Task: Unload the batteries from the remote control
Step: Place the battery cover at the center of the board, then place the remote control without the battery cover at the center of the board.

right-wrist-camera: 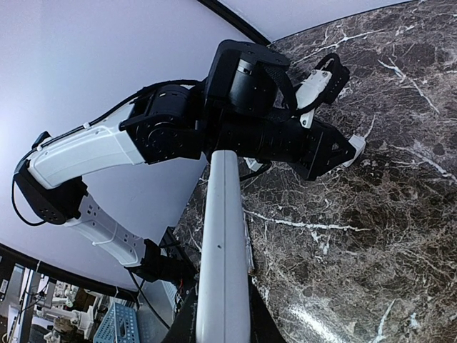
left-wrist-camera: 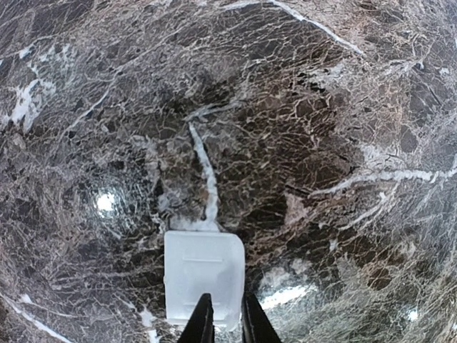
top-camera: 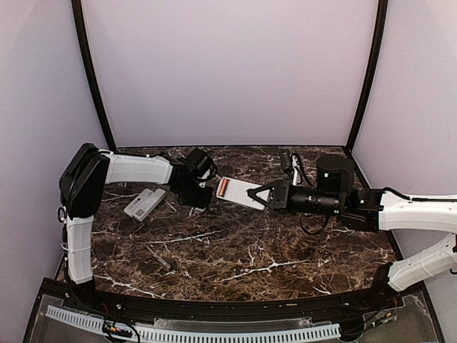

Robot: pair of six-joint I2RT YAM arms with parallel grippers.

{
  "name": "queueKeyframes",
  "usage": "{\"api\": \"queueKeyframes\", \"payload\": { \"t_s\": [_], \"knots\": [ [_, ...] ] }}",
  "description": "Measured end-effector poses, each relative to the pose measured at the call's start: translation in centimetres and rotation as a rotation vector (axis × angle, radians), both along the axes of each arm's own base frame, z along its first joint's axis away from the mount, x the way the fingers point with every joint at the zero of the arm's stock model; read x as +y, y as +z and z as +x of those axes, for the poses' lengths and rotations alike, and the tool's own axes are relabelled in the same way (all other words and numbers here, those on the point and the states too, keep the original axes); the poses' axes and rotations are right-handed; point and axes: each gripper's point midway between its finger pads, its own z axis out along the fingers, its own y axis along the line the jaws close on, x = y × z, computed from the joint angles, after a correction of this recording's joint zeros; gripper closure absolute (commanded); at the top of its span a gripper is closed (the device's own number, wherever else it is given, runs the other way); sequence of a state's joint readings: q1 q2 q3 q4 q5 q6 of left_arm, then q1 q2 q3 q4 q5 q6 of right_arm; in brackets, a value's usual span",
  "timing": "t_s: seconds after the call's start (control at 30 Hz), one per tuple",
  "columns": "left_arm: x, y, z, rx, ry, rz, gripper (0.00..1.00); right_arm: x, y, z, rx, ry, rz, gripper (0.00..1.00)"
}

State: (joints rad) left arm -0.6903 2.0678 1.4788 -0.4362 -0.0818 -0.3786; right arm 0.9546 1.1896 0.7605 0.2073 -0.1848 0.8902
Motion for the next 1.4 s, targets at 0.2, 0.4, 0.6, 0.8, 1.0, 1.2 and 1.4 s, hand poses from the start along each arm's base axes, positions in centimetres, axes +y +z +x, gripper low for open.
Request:
{"api": "queueKeyframes", "payload": {
  "t_s": [0.2,0.4,0.6,0.8,1.0,1.2,1.4],
  "knots": [
    [-0.3,0.1,-0.1,0.011,-0.005,-0.012,0.79,0.0,0.0,0.0,0.000,-0.001,0.000,1.00],
    [-1.0,0.8,0.0,0.013,-0.010,-0.044,0.70,-0.1,-0.1,0.1,0.003,-0.005,-0.006,1.00],
    [-0.7,2.5,0.0,-0.007,-0.003,-0.075,0.55,-0.4,-0.9,0.2,0.019,-0.020,-0.035,1.00],
    [1.8,9.6,-0.8,-0.091,0.026,-0.213,0.37,-0.9,-2.4,0.2,0.049,-0.039,-0.091,1.00],
    [6.6,17.0,-1.6,-0.209,0.082,-0.365,0.25,-1.5,-4.1,0.3,0.085,-0.054,-0.149,1.00],
    [10.1,17.8,-3.4,-0.201,0.126,-0.422,0.17,-1.1,-6.9,0.7,0.139,-0.040,-0.206,1.00],
    [12.8,16.4,-5.2,-0.144,0.175,-0.459,0.16,-0.3,-10.3,0.2,0.217,0.023,-0.262,1.00]
  ]
}}
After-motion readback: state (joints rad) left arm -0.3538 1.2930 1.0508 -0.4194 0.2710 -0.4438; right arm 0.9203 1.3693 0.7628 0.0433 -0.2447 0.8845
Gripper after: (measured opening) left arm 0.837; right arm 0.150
